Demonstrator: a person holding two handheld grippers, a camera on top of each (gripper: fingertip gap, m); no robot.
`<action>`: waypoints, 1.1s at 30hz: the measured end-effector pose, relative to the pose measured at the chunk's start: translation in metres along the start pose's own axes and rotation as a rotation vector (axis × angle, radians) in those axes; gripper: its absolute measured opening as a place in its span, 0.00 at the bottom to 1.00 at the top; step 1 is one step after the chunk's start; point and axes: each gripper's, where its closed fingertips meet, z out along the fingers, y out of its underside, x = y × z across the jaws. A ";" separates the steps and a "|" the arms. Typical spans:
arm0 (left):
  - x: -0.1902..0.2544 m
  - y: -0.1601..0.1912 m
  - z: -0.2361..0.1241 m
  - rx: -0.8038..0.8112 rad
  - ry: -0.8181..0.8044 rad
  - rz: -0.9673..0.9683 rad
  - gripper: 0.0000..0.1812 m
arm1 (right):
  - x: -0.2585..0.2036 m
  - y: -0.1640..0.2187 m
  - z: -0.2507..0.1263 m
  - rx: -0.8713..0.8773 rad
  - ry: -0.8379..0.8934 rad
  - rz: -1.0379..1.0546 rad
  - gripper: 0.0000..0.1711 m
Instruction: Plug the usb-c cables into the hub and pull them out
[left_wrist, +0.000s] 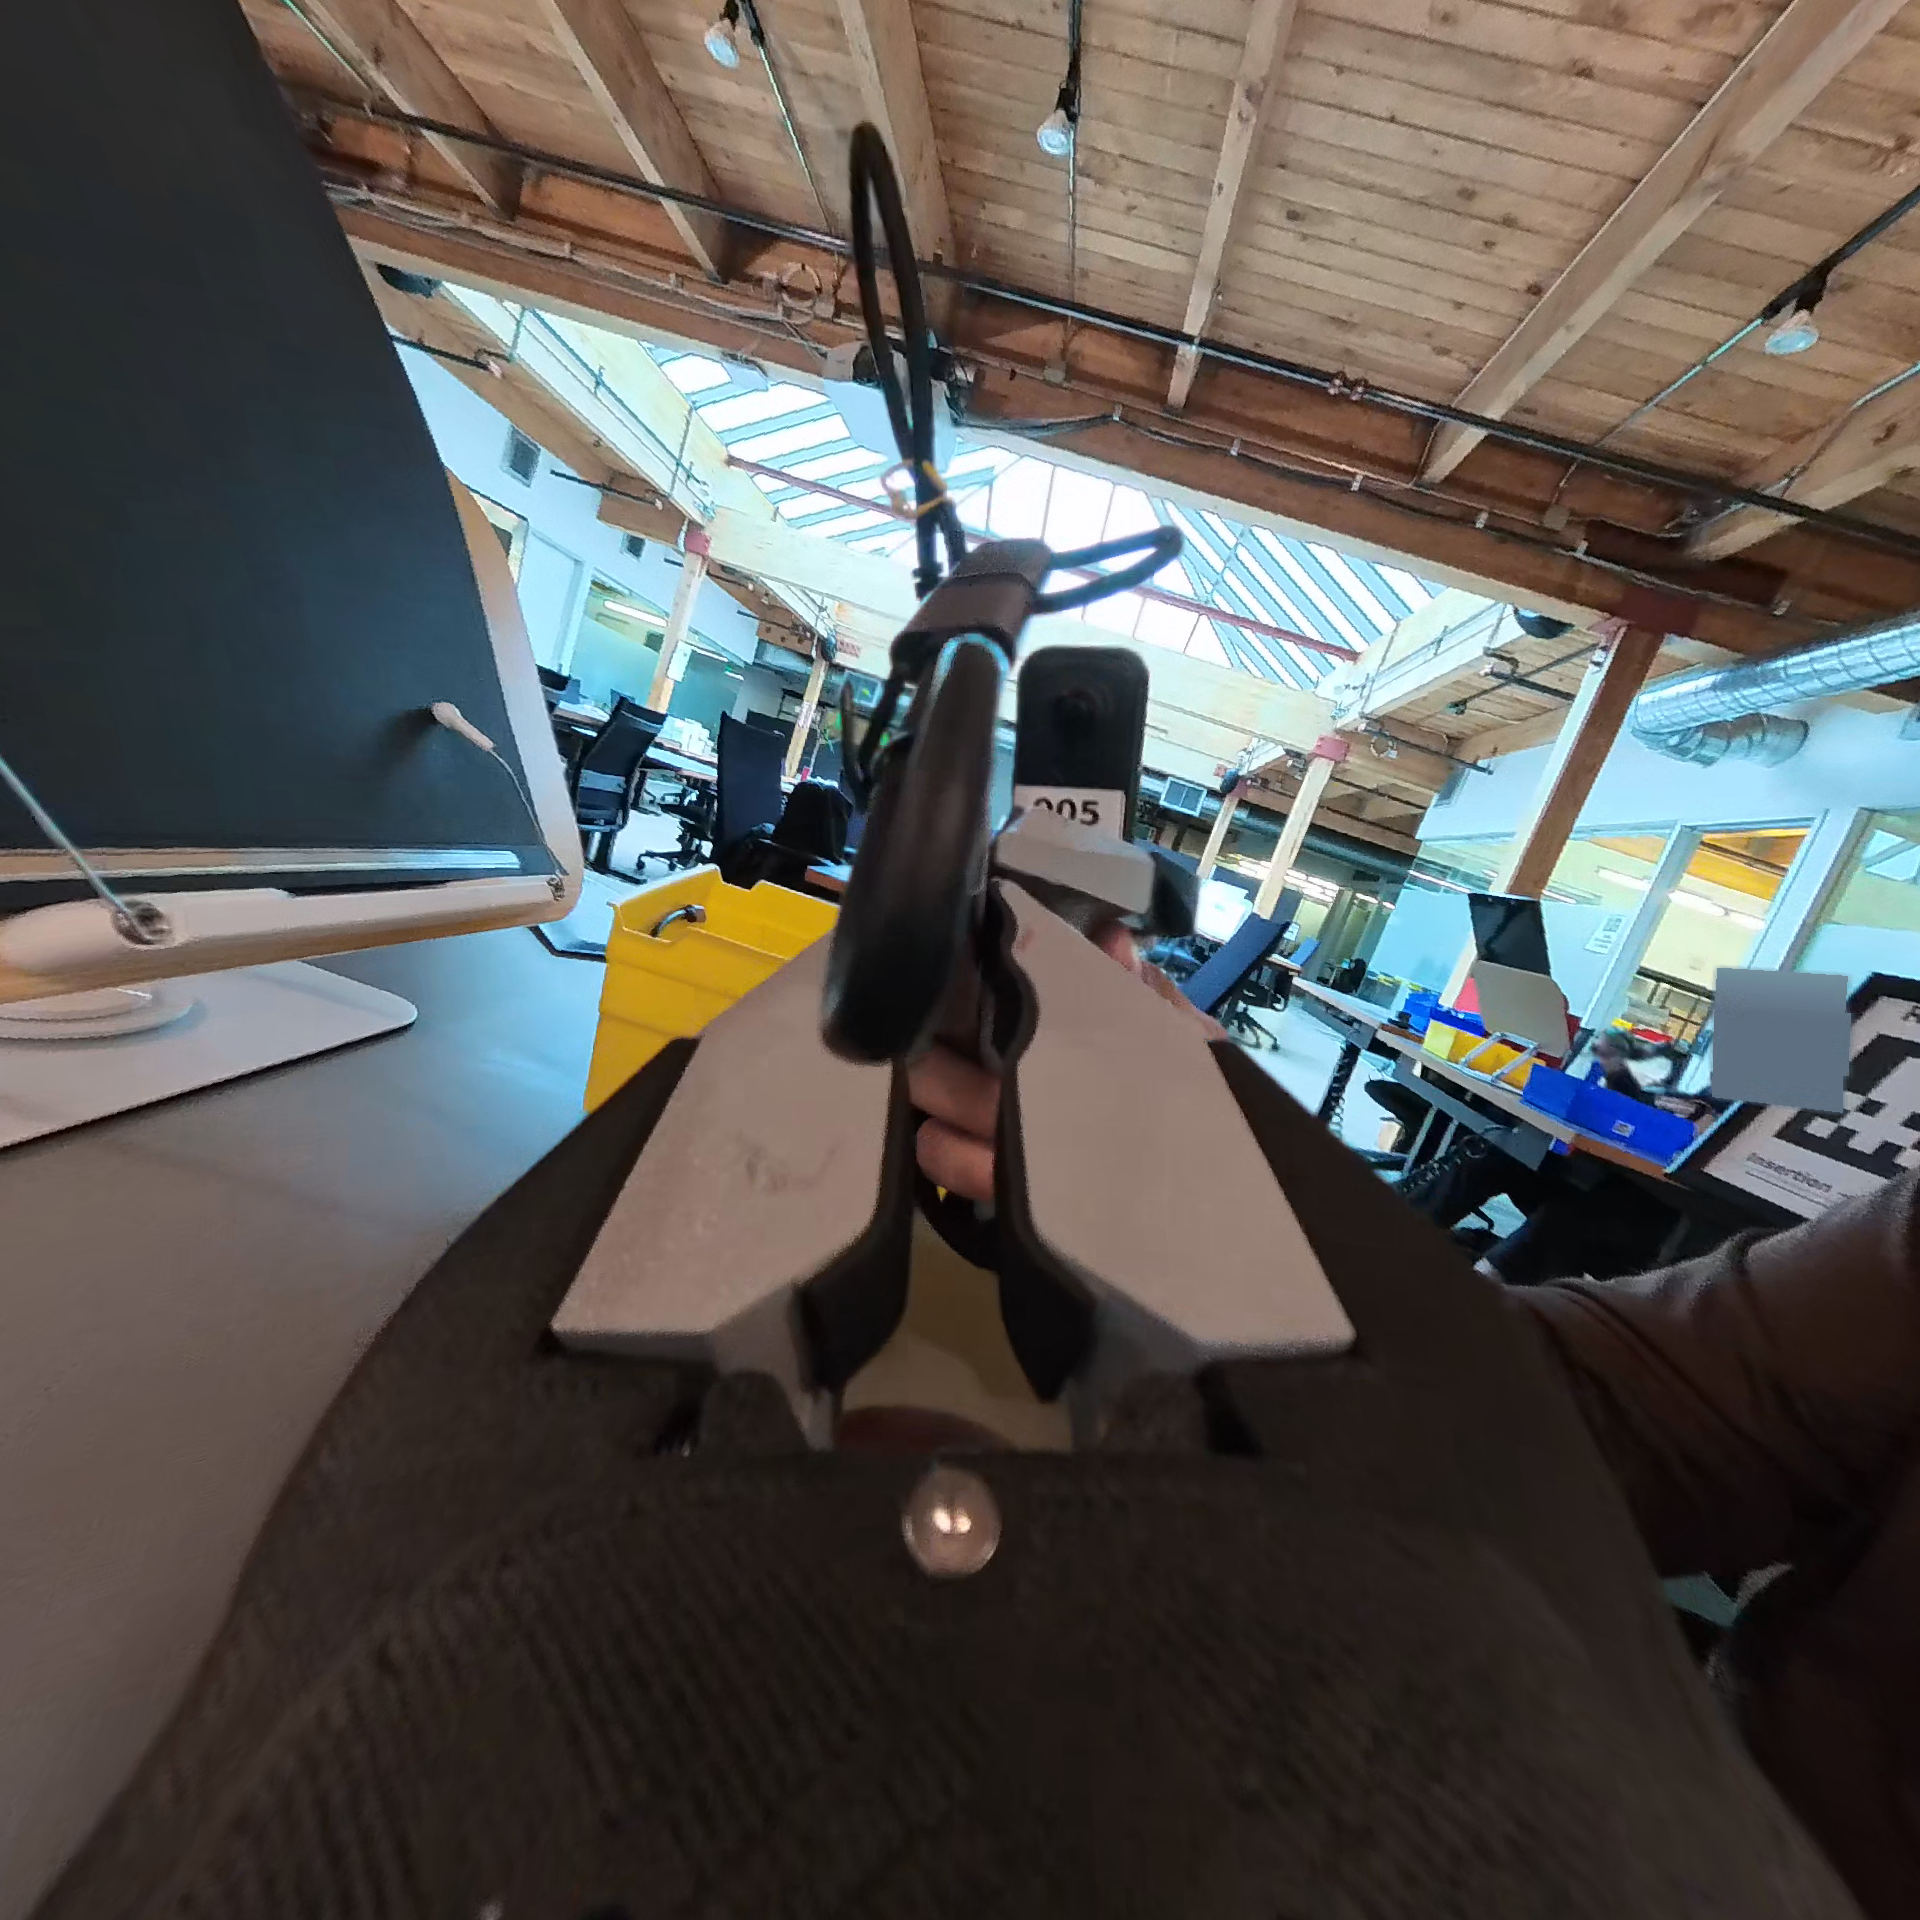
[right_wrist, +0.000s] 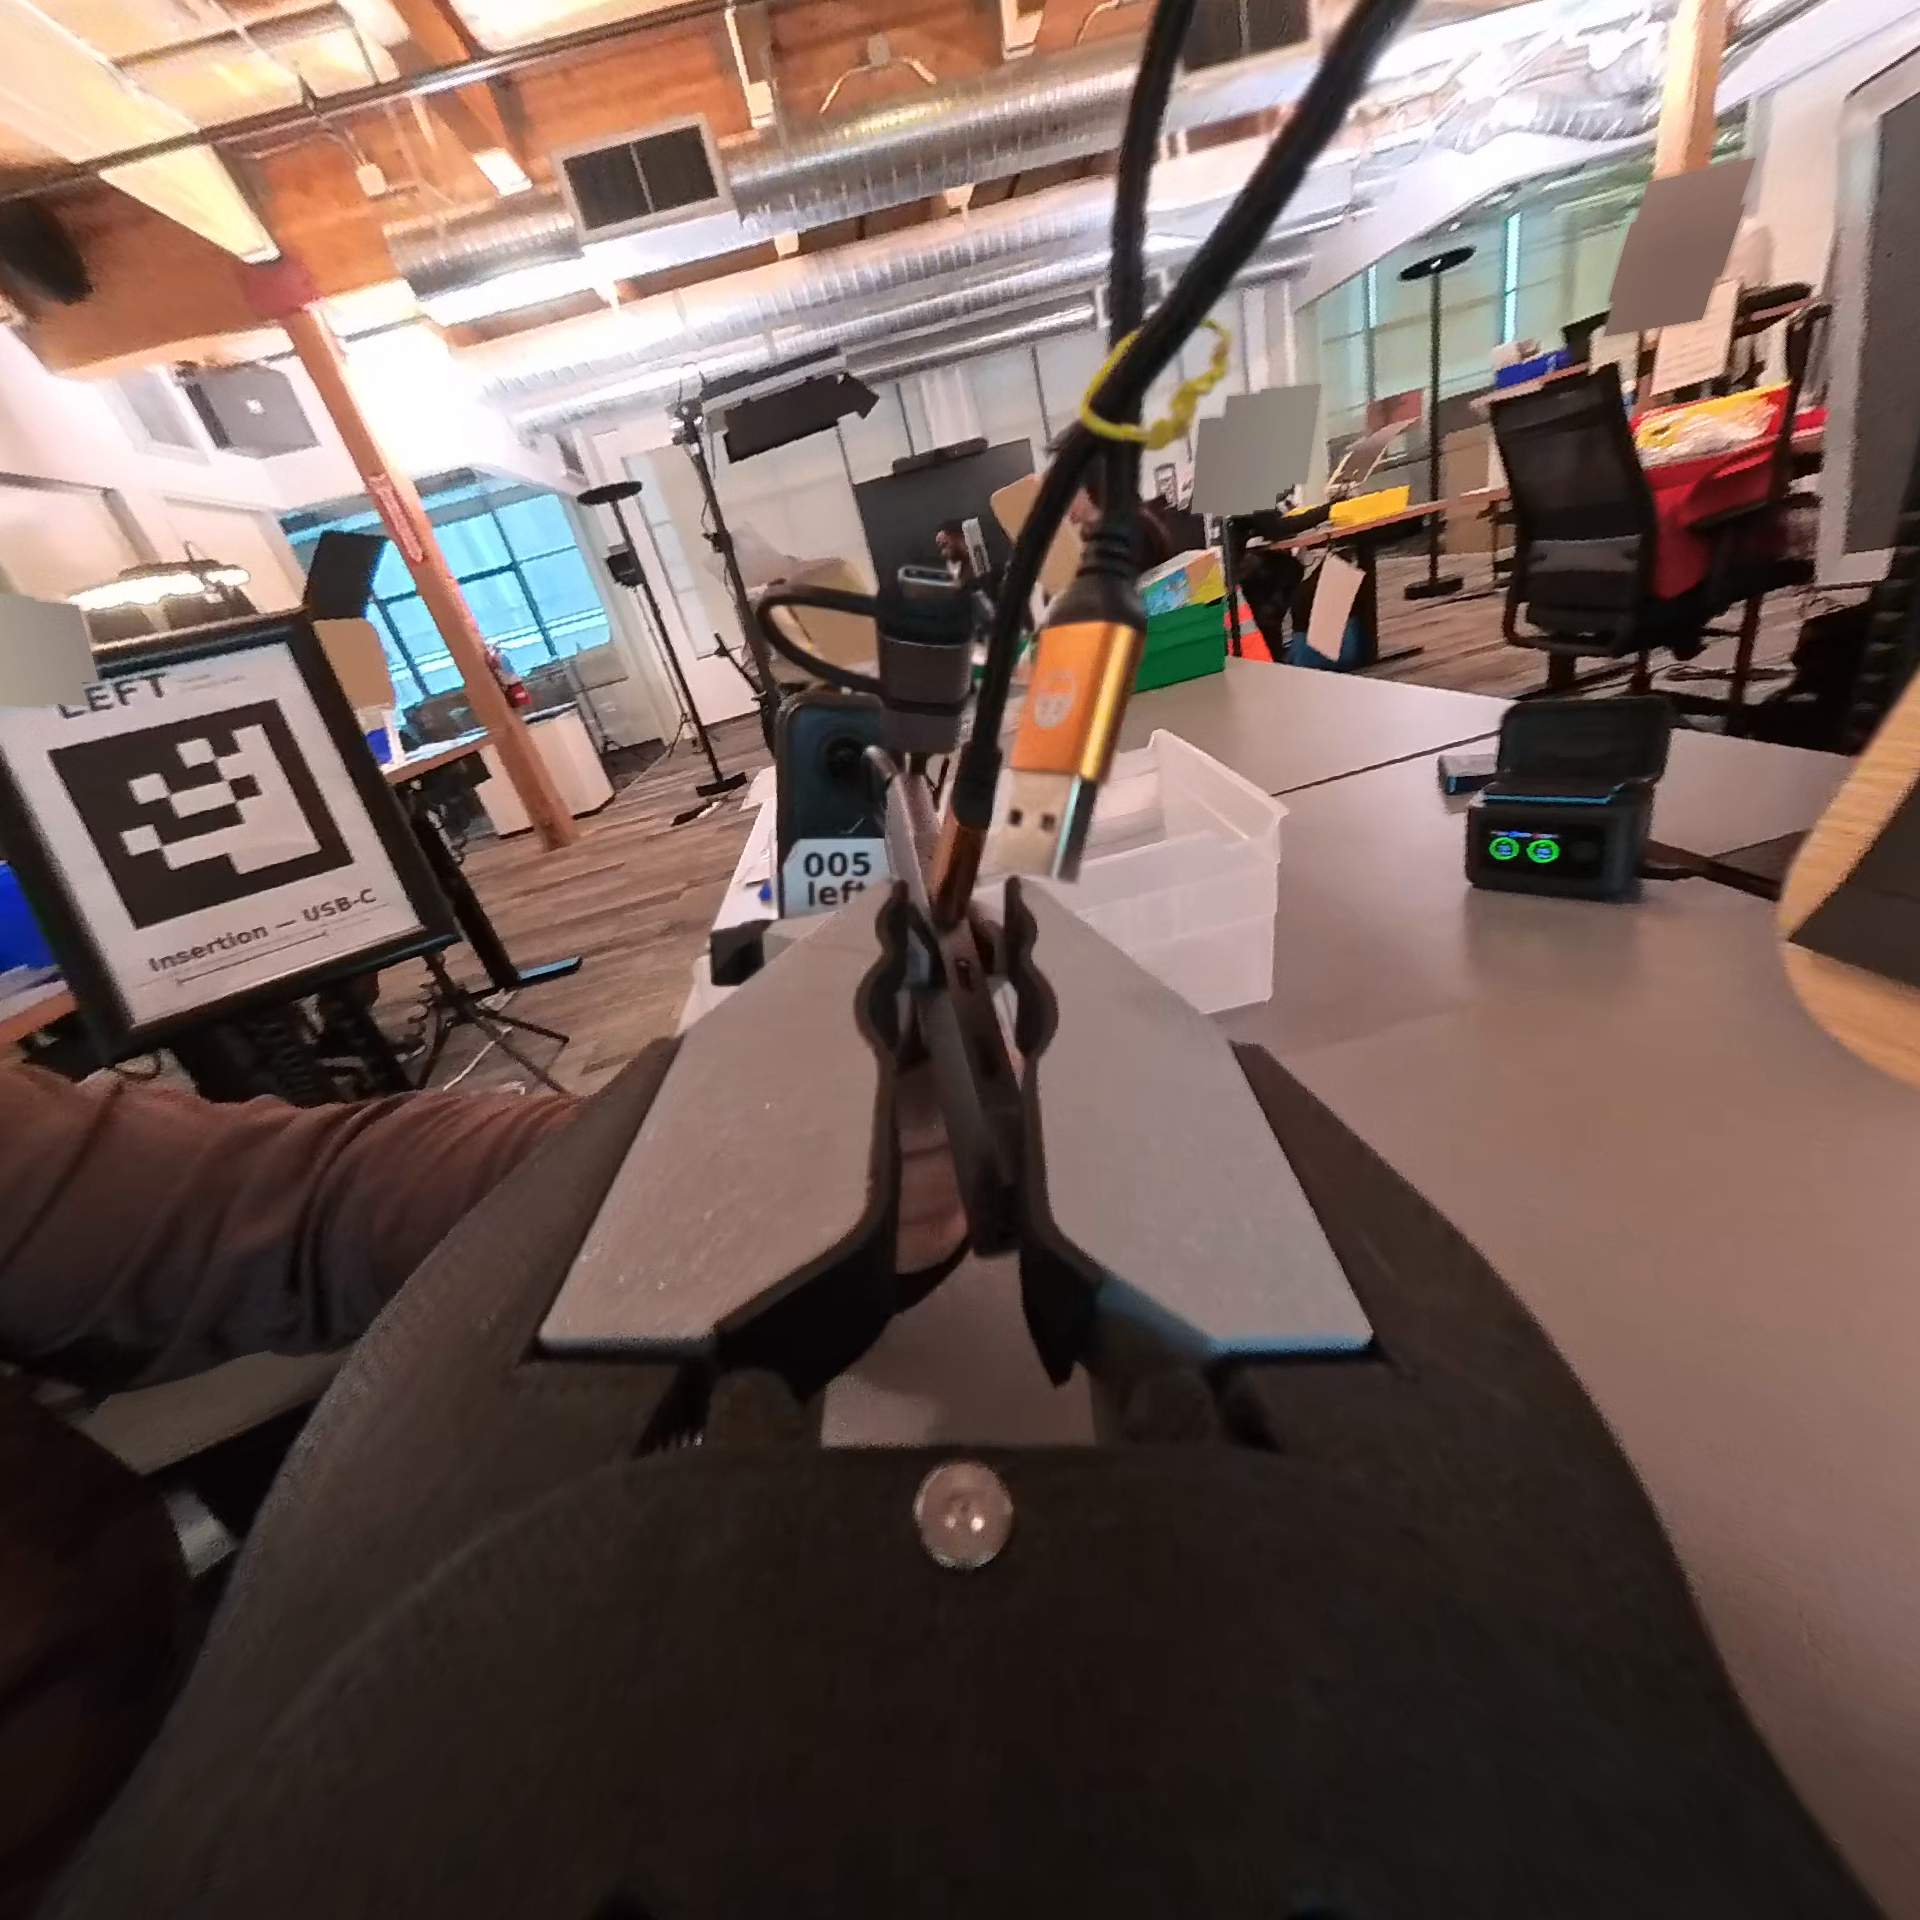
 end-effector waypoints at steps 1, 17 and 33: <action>0.001 0.003 0.001 -0.011 0.005 -0.002 0.04 | -0.002 0.002 0.002 -0.012 -0.012 -0.002 0.08; 0.003 0.002 0.001 0.002 0.024 -0.013 0.04 | -0.006 0.000 0.000 0.000 -0.058 0.032 0.02; -0.002 0.015 0.002 -0.120 -0.030 0.060 0.05 | 0.001 0.011 -0.005 -0.092 -0.005 -0.039 0.03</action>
